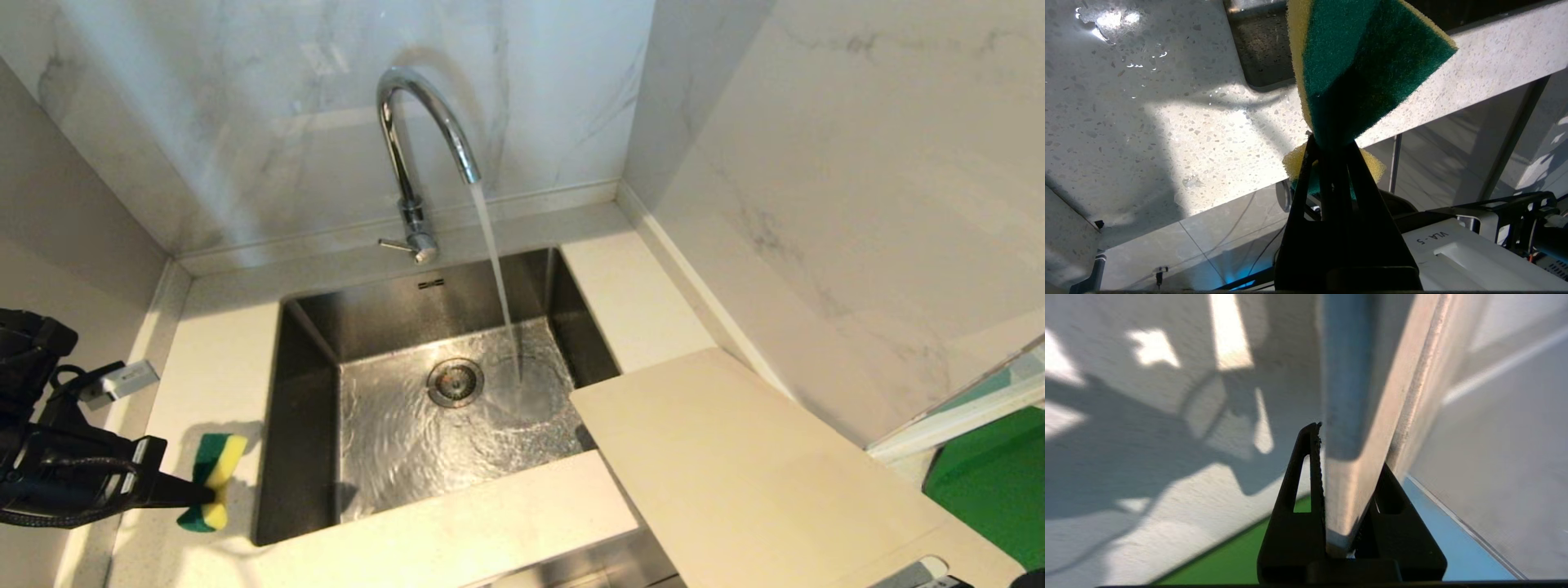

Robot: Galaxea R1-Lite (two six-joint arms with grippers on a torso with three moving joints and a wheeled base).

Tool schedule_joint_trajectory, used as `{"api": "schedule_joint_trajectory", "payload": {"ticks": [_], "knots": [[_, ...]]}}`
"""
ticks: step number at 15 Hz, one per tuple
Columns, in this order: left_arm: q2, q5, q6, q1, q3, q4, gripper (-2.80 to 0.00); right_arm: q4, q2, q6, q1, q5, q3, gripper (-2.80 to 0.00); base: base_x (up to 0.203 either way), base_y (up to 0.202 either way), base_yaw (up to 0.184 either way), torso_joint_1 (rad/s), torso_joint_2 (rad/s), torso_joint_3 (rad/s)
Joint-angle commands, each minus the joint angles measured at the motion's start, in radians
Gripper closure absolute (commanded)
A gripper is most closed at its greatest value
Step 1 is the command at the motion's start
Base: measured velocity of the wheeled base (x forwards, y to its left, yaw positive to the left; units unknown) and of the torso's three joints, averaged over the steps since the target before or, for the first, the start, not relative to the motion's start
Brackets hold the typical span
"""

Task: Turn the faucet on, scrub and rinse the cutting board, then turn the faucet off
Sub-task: Put down the cutting board

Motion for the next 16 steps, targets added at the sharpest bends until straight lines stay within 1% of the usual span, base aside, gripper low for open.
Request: {"api": "schedule_joint_trajectory", "payload": {"ticks": [1,3,5,11,13,16], "knots": [[0.003,-0.002,-0.001,0.001,0.000,0.002,0.00,0.006,0.070,0.011,0.001,0.028,-0.001,0.00,0.000,0.000,0.000,0.000,0.00,0.000],[0.001,-0.002,0.000,0.001,-0.002,0.002,0.00,0.018,0.099,0.024,0.001,0.080,0.011,0.00,0.000,0.000,0.000,0.000,0.00,0.000],[0.000,-0.002,-0.001,0.003,0.002,0.002,0.00,0.019,0.142,0.039,0.000,0.111,0.012,0.00,0.000,0.000,0.000,0.000,0.00,0.000],[0.016,-0.003,-0.001,-0.005,-0.006,0.001,0.00,0.034,0.213,0.044,-0.002,0.137,0.008,0.00,0.000,0.000,0.000,0.000,0.00,0.000],[0.021,-0.003,-0.001,-0.005,-0.004,0.001,0.00,0.036,0.233,0.044,-0.004,0.159,0.003,0.00,0.000,0.000,0.000,0.000,0.00,0.000],[0.023,-0.002,-0.003,-0.005,-0.005,-0.011,0.00,0.051,0.248,0.044,-0.022,0.169,0.003,0.00,0.000,0.000,0.000,0.000,0.00,0.000]]}}
